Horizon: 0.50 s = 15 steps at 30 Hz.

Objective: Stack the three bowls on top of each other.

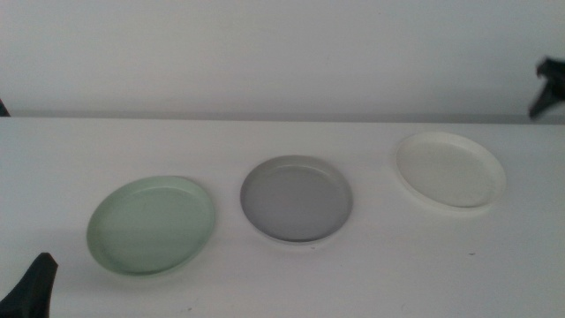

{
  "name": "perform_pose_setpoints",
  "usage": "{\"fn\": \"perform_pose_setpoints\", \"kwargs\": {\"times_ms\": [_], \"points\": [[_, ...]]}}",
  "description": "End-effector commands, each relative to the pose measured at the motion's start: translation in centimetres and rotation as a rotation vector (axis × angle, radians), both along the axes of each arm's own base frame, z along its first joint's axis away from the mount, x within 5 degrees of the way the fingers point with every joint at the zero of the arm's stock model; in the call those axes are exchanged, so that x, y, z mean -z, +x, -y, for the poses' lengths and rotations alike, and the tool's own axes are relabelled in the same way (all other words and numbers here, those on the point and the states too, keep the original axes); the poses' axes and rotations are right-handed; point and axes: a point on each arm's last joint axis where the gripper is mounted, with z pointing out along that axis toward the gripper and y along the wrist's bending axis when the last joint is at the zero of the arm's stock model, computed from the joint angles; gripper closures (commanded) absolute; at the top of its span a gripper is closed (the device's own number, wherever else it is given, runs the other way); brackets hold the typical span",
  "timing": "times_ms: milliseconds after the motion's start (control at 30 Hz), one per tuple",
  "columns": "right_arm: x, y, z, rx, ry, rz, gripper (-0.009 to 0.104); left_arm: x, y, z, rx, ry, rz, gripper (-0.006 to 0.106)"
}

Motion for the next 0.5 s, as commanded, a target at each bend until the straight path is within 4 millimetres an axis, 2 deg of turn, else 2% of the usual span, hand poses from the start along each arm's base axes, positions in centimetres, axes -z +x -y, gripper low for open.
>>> {"fn": "perform_pose_setpoints", "kwargs": {"times_ms": [0,67,100,167,467], "points": [[2.2,-0.2,0.5,0.01,0.033,-0.077,0.037,1.0,-0.1,0.0,-0.002,-0.014,0.018,0.007],[3.7,0.2,0.6,0.007,0.041,-0.11,0.039,1.0,-0.1,0.0,-0.002,-0.014,0.018,0.007],[5.3,0.7,-0.1,-0.01,0.05,-0.143,0.039,1.0,-0.1,0.0,-0.002,-0.014,0.018,0.007],[6.6,1.1,-0.8,-0.027,0.055,-0.166,0.039,1.0,-0.1,0.0,-0.002,-0.014,0.018,0.007],[10.5,2.5,-4.3,-0.109,0.033,-0.217,0.039,1.0,-0.1,0.0,-0.002,-0.014,0.018,0.007]]}}
